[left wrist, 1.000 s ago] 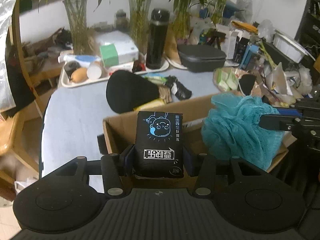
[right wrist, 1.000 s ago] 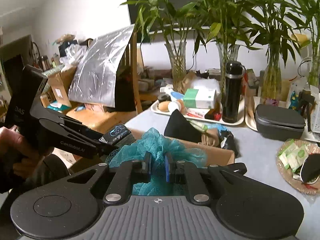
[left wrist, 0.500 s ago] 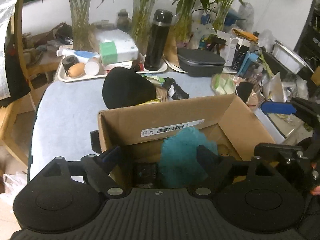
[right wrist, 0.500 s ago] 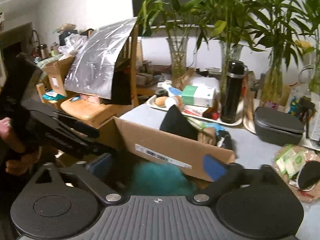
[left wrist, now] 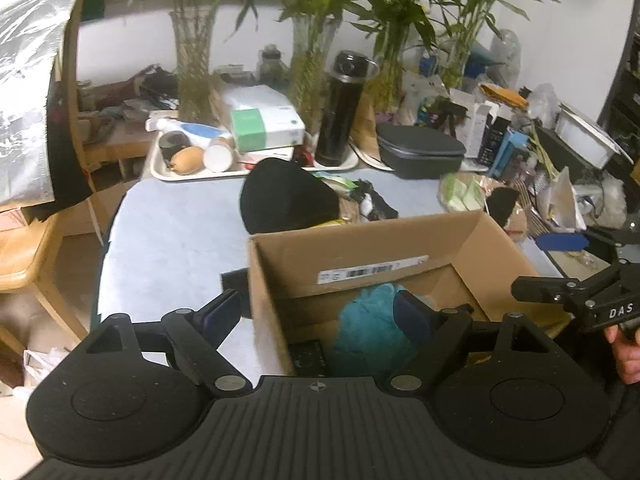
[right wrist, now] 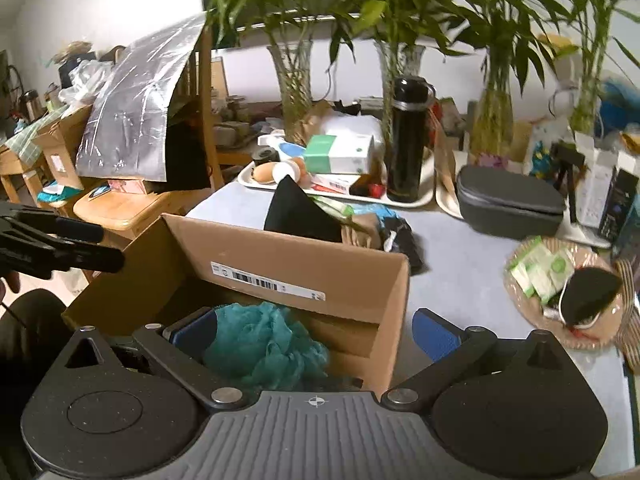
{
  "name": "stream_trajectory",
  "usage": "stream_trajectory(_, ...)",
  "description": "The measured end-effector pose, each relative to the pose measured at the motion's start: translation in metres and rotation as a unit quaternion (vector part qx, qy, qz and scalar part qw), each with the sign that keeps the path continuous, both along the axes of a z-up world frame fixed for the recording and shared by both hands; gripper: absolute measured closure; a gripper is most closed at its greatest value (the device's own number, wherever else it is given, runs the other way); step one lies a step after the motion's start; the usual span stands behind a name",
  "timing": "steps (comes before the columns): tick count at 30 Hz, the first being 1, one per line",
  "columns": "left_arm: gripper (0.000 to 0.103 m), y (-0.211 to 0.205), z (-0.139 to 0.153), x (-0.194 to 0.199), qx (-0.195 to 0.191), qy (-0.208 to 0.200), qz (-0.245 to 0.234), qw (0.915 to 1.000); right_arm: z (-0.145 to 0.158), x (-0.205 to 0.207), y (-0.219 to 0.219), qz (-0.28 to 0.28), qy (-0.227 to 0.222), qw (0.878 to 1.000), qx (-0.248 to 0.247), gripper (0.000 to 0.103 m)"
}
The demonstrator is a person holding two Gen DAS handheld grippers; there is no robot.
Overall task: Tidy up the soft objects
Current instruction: 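Lower the black tissue pack into the box and open the left gripper, then move the left gripper to the black half-round foam sponge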
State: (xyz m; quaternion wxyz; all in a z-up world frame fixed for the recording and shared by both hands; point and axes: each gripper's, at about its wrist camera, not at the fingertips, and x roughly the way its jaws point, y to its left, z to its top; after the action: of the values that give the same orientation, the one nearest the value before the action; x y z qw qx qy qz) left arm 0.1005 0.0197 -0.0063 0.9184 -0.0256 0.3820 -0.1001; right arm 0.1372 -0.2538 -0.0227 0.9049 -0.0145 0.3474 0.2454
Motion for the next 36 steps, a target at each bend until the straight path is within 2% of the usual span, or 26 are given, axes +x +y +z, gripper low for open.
stream_trajectory(6, 0.019, 0.024, -0.002, -0.001, -0.016, 0.007, 0.029, 0.9994, -0.004, 0.003, -0.007, -0.014, 0.001, 1.0, 0.008, 0.0)
stream_trajectory(23, 0.019, 0.077, -0.016, -0.006, -0.03, -0.005, 0.058, 0.9979, -0.004, 0.018, -0.018, -0.038, -0.004, 0.998, 0.056, 0.0)
stream_trajectory(26, 0.019, 0.081, -0.023, -0.002, -0.019, -0.01, 0.045, 0.9987, -0.006, 0.026, -0.023, -0.049, -0.005, 0.996, 0.068, 0.0)
stream_trajectory(30, 0.019, 0.082, -0.035, 0.007, 0.01, -0.023, 0.005, 0.9997, -0.007, 0.038, -0.031, -0.069, -0.004, 0.994, 0.082, 0.0)
stream_trajectory(36, 0.02, 0.077, -0.055, 0.027, 0.061, -0.039, -0.058, 0.9957, -0.01, 0.055, -0.044, -0.094, -0.008, 0.992, 0.089, 0.0)
